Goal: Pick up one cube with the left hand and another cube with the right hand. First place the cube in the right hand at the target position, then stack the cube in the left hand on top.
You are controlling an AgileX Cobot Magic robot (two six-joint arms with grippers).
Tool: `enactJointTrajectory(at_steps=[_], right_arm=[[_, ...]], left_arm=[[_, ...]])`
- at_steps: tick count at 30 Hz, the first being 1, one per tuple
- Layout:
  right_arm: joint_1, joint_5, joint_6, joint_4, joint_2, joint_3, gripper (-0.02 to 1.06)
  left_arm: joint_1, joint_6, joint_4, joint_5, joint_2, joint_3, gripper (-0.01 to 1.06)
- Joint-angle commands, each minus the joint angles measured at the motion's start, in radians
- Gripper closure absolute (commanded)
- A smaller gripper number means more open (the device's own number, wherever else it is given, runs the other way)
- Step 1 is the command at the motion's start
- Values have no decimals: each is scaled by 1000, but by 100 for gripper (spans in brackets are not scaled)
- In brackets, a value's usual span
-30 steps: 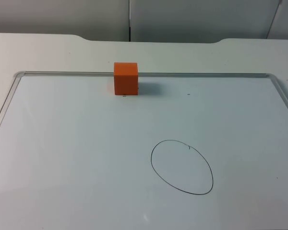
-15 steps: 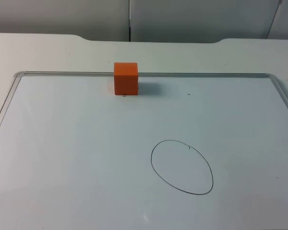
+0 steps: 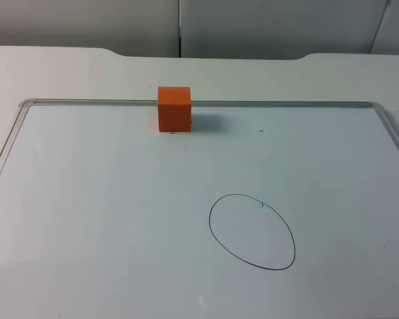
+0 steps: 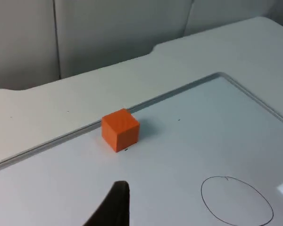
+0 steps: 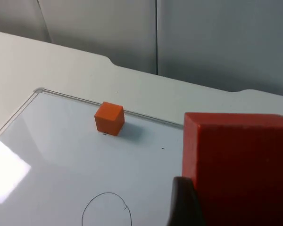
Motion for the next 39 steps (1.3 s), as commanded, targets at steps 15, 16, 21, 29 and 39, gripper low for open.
enactJointTrajectory(at_steps=[15,16,21,29,39], right_arm=[[-5,-89,21,51,45,3,105],[-5,-89,21,57,51,3,105],[-5,-89,13,76,86,3,105],[-5,-91,-5,74,106,3,105],[-5,-91,-35,74,106,3,105]], left_arm=[[-291,-212,109,-163,969,-526,1],[-308,-353,200,-139,1058,-627,1],[-346,-606,430,-92,1205,-818,1],[-358,-984,744,69,1475,-1190,1],[-363,-1063,748,121,1621,-1337,1]])
